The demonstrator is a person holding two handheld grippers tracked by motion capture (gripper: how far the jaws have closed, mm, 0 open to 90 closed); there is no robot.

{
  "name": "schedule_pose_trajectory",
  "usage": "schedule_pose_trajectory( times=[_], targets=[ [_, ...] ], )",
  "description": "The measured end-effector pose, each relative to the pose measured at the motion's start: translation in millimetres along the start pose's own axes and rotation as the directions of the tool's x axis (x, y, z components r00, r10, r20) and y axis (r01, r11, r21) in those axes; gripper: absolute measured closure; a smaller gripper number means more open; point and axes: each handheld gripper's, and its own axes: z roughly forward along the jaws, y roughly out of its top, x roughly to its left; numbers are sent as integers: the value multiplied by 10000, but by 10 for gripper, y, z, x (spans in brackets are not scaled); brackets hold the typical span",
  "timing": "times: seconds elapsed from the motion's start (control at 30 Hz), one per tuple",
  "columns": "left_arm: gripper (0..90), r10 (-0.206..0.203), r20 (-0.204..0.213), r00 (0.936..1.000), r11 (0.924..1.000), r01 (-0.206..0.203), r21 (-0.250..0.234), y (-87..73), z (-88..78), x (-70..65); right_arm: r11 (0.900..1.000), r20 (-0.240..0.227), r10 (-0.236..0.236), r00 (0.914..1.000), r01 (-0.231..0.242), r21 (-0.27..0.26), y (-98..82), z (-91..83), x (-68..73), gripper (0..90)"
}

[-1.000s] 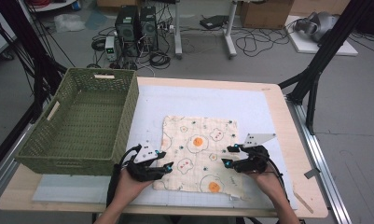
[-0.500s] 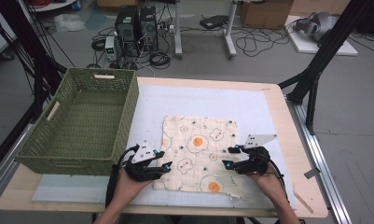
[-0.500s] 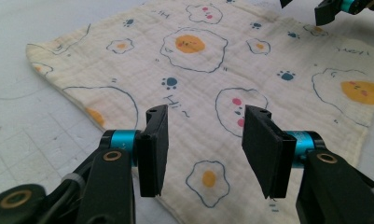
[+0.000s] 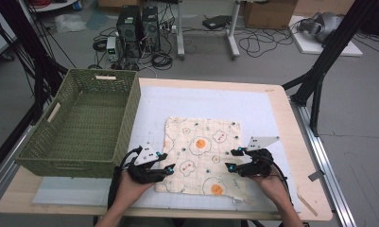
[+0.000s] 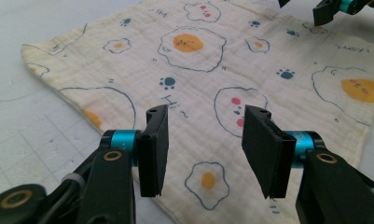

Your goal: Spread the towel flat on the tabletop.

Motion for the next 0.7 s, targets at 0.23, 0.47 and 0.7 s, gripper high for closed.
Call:
schedule_pose_trajectory(
  times=[0.23, 0.47, 0.7],
  targets=[
    [519, -6, 4, 10000, 10000, 6, 47, 0, 22, 9, 10000, 36, -16, 10000, 15, 83, -1, 12, 1, 389],
    [526, 73, -15, 10000, 9998, -73, 186, 6, 49, -6, 9997, 79, -33, 10000, 31, 245, -15, 8, -34, 395],
    [538, 167, -20, 9999, 9971, -165, 747, -22, 108, -9, 9976, -177, -111, 9998, 123, 687, -35, 24, -2, 441]
  ],
)
